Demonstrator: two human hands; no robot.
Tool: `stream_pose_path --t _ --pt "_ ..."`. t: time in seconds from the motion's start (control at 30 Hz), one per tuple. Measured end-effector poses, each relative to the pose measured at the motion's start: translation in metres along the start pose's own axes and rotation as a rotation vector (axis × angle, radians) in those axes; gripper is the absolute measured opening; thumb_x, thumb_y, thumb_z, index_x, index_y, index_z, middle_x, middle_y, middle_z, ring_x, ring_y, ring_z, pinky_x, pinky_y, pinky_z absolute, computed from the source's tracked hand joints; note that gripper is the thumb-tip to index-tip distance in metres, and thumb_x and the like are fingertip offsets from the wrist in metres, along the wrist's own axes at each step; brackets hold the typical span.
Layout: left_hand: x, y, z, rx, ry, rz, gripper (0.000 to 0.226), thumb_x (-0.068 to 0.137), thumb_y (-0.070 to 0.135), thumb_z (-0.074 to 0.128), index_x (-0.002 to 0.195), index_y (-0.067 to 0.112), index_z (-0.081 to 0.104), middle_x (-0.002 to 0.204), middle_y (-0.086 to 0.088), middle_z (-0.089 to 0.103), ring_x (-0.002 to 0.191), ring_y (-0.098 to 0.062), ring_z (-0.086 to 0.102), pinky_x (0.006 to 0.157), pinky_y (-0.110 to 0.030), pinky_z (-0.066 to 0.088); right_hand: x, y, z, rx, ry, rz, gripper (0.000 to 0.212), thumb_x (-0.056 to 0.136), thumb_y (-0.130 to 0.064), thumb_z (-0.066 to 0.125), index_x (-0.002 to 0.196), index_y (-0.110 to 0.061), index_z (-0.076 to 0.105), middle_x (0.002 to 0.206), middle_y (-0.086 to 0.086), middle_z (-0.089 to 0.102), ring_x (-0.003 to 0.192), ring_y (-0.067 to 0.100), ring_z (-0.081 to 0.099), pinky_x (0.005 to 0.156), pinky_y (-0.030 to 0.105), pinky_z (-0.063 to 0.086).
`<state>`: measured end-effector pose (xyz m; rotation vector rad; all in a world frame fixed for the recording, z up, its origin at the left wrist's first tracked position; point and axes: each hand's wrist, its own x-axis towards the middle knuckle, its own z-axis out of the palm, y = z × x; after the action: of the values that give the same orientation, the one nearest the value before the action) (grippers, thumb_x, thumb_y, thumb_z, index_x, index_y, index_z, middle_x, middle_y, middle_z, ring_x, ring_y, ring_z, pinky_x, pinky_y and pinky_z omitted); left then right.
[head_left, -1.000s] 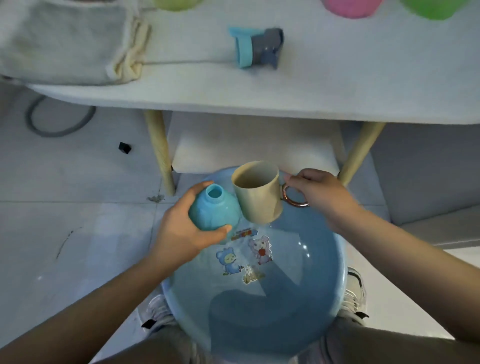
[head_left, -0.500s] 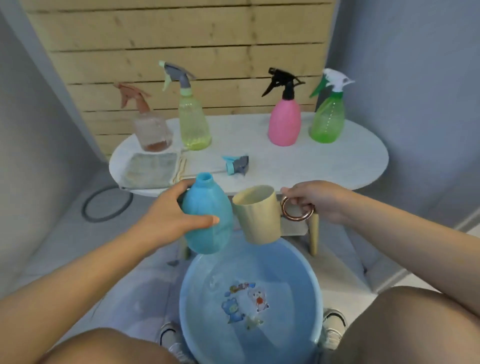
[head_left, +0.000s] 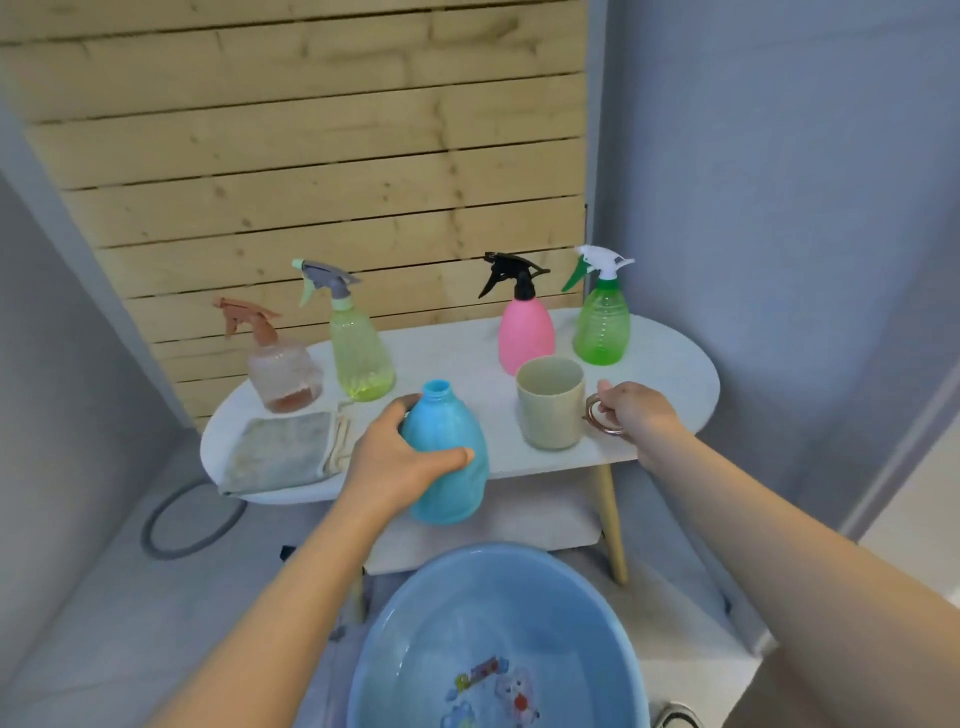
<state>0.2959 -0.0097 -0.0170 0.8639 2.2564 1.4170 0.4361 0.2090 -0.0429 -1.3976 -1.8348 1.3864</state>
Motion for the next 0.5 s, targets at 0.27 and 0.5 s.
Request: stream_pose_path --t 0.27,0.5 --pt "0.009 -0.010 0.017 -0.009 -0.051 -0.021 0.072 0.048 0.034 0.080 0.114 0.033 0.051 0.100 0.011 0.063 0.089 -0.009 0.062 0.066 -0.023 0.048 0.019 0.015 0.003 0.125 0.045 -0.026 0.027 0.098 -0.026 0.046 0.075 -0.012 0.052 0.092 0.000 0.056 0.085 0.018 0.049 0.061 0.021 0.035" --pt "0.014 -0.013 0.021 -0.023 -0.064 -0.040 0.073 0.047 0.034 0.078 0.114 0.032 0.052 0.101 0.008 0.064 0.089 -0.011 0.063 0.071 -0.028 0.051 0.029 0.017 0.005 -0.091 0.106 -0.044 0.029 0.094 -0.038 0.048 0.104 -0.013 0.055 0.124 0.011 0.047 0.119 0.031 0.043 0.098 0.037 0.035"
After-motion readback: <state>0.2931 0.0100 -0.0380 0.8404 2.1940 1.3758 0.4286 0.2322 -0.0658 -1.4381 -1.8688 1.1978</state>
